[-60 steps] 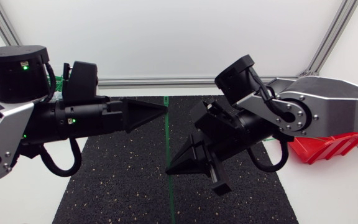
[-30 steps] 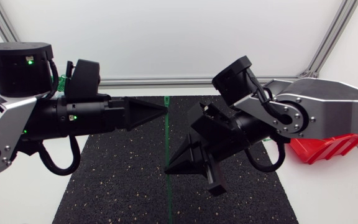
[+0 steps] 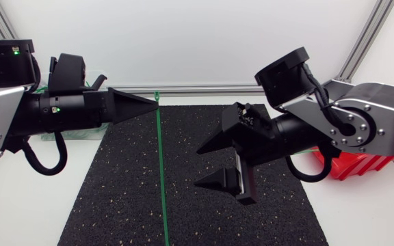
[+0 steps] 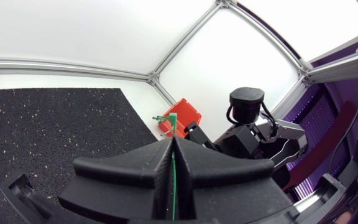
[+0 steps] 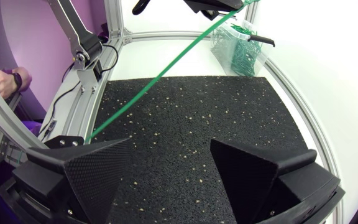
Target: Take a green cable tie from the red box, thread the tail through the head to close it, then place it in the transparent bin on the left.
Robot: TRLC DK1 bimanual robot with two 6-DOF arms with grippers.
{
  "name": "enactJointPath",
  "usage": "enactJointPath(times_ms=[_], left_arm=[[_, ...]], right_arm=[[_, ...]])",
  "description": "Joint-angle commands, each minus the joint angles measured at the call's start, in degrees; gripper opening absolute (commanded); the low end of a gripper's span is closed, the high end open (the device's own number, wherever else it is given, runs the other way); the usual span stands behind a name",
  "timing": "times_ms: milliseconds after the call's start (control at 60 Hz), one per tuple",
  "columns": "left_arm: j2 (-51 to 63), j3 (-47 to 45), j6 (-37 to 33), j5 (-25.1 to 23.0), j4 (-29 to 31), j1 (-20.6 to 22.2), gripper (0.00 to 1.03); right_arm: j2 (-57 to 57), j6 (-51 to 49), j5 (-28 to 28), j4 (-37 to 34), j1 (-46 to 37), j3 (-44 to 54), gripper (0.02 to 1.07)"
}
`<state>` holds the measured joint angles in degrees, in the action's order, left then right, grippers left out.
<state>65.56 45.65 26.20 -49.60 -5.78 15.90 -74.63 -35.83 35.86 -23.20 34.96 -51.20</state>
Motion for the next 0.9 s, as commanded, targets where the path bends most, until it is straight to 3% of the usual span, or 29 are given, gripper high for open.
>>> enactJointPath(times_ms=[0, 133, 400, 567, 767, 883], left_arm=[[3.4, 3.0, 3.1, -2.6, 0.0, -2.5, 0.04], [8.8, 4.6, 6.9, -6.0, -0.8, -4.6, 0.04], [14.6, 7.6, 13.6, -14.2, -1.7, -9.1, 0.04], [16.5, 8.0, 14.9, -17.0, -1.5, -10.5, 0.04], [18.6, 8.0, 15.0, -19.5, -2.1, -12.3, 0.04], [20.6, 8.5, 15.2, -20.1, -2.2, -12.6, 0.04]], right_arm=[[0.5, -2.9, -2.8, -0.6, -0.8, 1.3, 1.03], [-0.3, -5.8, -12.7, -4.2, -1.1, -0.2, 1.03], [-1.9, -7.6, -15.3, -3.5, -3.4, -3.5, 1.03], [-4.4, -18.2, -20.3, -2.6, -2.4, -4.2, 1.03], [-1.9, -31.0, -22.4, 37.1, 0.2, 11.0, 1.03], [-4.0, -36.6, -22.2, 41.0, 0.8, 10.2, 1.03]])
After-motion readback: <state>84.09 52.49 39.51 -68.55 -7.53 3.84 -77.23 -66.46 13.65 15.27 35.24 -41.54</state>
